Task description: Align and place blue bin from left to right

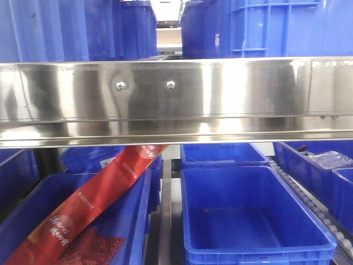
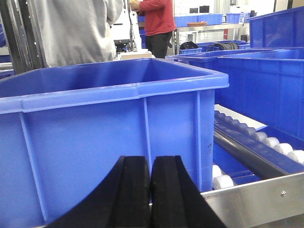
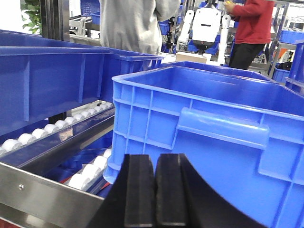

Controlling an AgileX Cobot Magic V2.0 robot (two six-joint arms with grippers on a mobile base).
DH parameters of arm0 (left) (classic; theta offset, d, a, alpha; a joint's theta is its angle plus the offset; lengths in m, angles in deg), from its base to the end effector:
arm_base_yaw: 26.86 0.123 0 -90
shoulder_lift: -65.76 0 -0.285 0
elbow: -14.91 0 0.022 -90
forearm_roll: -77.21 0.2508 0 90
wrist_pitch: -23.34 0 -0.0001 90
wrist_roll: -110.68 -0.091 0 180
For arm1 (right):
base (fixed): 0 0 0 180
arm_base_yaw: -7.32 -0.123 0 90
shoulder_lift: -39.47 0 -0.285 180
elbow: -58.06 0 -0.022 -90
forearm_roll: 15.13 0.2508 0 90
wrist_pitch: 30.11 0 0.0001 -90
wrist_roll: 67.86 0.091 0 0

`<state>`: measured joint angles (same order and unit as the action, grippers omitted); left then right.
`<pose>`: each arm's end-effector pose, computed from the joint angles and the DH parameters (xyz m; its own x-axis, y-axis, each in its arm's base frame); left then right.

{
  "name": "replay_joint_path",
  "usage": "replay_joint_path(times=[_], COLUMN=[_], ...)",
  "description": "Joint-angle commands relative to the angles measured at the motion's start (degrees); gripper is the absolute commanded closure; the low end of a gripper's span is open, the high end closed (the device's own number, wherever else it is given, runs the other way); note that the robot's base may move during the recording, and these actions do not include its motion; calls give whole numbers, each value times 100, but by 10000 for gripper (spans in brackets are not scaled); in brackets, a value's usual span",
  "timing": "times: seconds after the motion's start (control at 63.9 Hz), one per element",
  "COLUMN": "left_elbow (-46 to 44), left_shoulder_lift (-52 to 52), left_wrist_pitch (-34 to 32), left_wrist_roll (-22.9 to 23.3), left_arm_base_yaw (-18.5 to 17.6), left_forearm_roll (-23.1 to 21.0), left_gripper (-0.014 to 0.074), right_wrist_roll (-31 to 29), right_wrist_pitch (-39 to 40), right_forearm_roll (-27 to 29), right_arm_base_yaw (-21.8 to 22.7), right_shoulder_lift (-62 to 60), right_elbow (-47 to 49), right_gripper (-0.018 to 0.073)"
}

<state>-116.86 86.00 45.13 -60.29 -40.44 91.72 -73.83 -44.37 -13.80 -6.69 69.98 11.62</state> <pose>0.0491 -0.0031 0.3346 0.0175 0.0758 -0.9970 0.1424 0.9868 0.0776 0.0821 0.0210 0.3437 -0.0001 -0.0841 -0.9965 -0.2485 0.9652 -0.0815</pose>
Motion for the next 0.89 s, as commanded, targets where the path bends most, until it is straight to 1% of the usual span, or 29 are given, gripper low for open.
replay_joint_path(times=[0.0, 0.047, 0.11, 0.188, 0.36, 0.423, 0.501, 0.532, 0.548, 0.579, 0.595, 0.642, 0.72, 0.877], left_elbow=[8, 22, 153, 528, 1838, 2378, 2898, 2898, 2898, 2898, 2898, 2898, 2898, 2898], left_shoulder_lift=[-33, -46, -72, -176, -638, -848, -1142, -1239, -1246, -1246, -1246, -1246, -1246, -1246], left_wrist_pitch=[-27, 35, -21, -300, -1836, -2274, -2707, -2835, -2719, -2179, -2038, -1969, -1632, -1613], left_wrist_roll=[-6, -6, -6, -6, -51, -280, -487, -497, -497, -497, -497, -497, -497, -497], left_arm_base_yaw=[-18, 49, 243, 652, 1536, 1807, 2021, 2055, 2070, 2080, 2080, 2080, 2080, 2016], left_forearm_roll=[-214, -279, -355, -550, -653, -784, -1091, -1103, -1116, -1117, -1117, -1117, -1117, -1117], left_gripper=[592, 592, 592, 592, 592, 592, 592, 592, 592, 592, 592, 592, 592, 592], right_wrist_roll=[-17, -17, -17, -17, -17, -17, -17, -17, -17, -17, -17, -17, -17, -17], right_wrist_pitch=[145, 145, 145, 145, 145, 145, 145, 145, 145, 145, 145, 156, 155, 155], right_forearm_roll=[-66, -66, -66, -66, -66, -66, -66, -66, -66, -66, -66, -66, -66, -66], right_arm_base_yaw=[21, 21, 21, 21, 21, 21, 21, 21, 21, 21, 21, 21, 21, 21], right_shoulder_lift=[-32, -32, -32, -32, -32, -32, -32, -32, -32, -32, -32, -32, -46, -46], right_elbow=[-21, -21, -21, -21, -21, -21, -21, -21, -21, -21, -21, -21, -21, -21], right_gripper=[638, 638, 638, 638, 638, 638, 638, 638, 638, 638, 638, 638, 638, 638])
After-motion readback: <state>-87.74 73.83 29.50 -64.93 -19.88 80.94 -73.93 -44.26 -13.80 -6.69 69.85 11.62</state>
